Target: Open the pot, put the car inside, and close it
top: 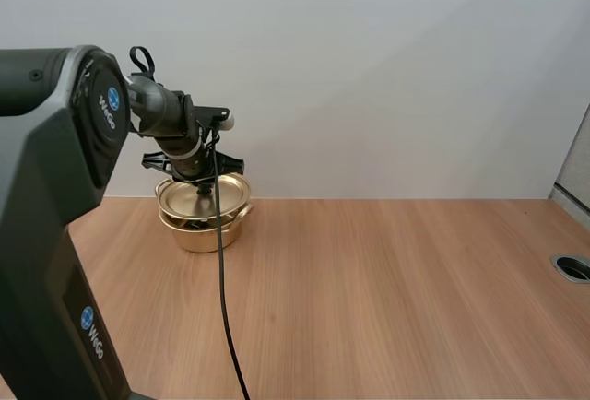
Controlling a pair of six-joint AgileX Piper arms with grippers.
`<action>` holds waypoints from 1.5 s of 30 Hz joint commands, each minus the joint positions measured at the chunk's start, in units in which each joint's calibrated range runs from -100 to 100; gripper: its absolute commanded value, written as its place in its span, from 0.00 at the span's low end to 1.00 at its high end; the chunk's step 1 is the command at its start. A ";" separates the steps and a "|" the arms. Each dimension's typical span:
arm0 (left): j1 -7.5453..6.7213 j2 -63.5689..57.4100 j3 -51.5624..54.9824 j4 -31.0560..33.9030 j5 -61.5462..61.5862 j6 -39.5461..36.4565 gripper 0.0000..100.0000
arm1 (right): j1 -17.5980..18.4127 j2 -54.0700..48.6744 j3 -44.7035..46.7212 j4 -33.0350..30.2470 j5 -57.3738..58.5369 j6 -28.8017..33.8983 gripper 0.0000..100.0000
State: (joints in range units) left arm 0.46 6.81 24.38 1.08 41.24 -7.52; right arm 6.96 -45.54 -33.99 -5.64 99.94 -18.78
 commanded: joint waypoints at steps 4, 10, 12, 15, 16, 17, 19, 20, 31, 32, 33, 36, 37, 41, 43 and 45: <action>0.03 2.23 -0.06 1.12 0.31 -0.19 0.00 | -0.05 -0.47 0.06 -0.08 0.06 -0.04 0.00; 0.03 3.74 -0.06 1.28 -0.96 -0.19 0.00 | -0.05 -1.05 0.06 -0.08 0.06 -0.04 0.00; 0.03 4.01 -0.06 1.28 -1.12 -0.19 0.00 | -0.05 -1.05 0.06 -0.08 0.06 -0.04 0.00; 0.03 4.75 -0.06 1.28 -1.12 -0.19 0.00 | -0.05 -1.05 0.06 -0.08 0.06 -0.04 0.00; 0.03 5.14 -0.06 1.28 -0.94 -0.19 0.00 | -0.05 -1.05 0.06 -0.08 0.06 -0.04 0.00; 0.03 5.34 -0.06 1.28 -0.60 -0.19 0.00 | -0.05 -1.05 0.06 -0.08 0.06 -0.04 0.00; 0.03 5.95 -0.06 1.37 0.78 -0.19 0.01 | -0.05 -1.05 0.06 -0.08 0.06 -0.04 0.00; 0.03 6.06 -0.06 1.37 1.21 -0.19 0.03 | -0.05 -1.05 0.06 -0.08 0.06 -0.04 0.00; 0.03 4.46 -0.06 2.19 -5.73 12.05 1.00 | -0.05 -1.05 0.06 -0.08 0.06 -0.04 0.00; 0.03 4.02 -0.06 2.43 -7.58 11.94 1.00 | -0.05 -1.05 0.06 -0.08 0.06 -0.04 0.00; 0.03 3.22 -0.06 2.56 -10.03 11.62 1.00 | -0.05 -1.05 0.06 -0.08 0.06 -0.04 0.00; 0.03 0.39 -0.06 2.56 -15.71 11.23 1.00 | -0.05 -1.03 0.06 -0.19 0.06 -0.04 0.00; 0.03 -0.64 -0.06 2.56 -17.48 10.93 1.00 | -0.05 -1.03 0.06 -0.48 0.06 -0.04 0.00; 0.10 -4.69 -0.06 2.56 -23.28 9.84 1.00 | -0.05 -1.03 0.06 -0.88 0.06 -0.04 0.00; 0.40 -7.25 -0.06 2.65 -24.41 9.84 0.90 | -0.05 -1.03 0.06 -1.38 0.06 -0.04 0.00; 0.98 -10.18 -0.06 1.83 -24.66 7.07 0.34 | -0.05 -1.03 0.20 -2.16 0.06 0.53 0.00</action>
State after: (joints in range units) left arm 1.10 -0.92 24.36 3.37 17.16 1.96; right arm 6.96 -46.53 -33.99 -7.54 99.94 -18.58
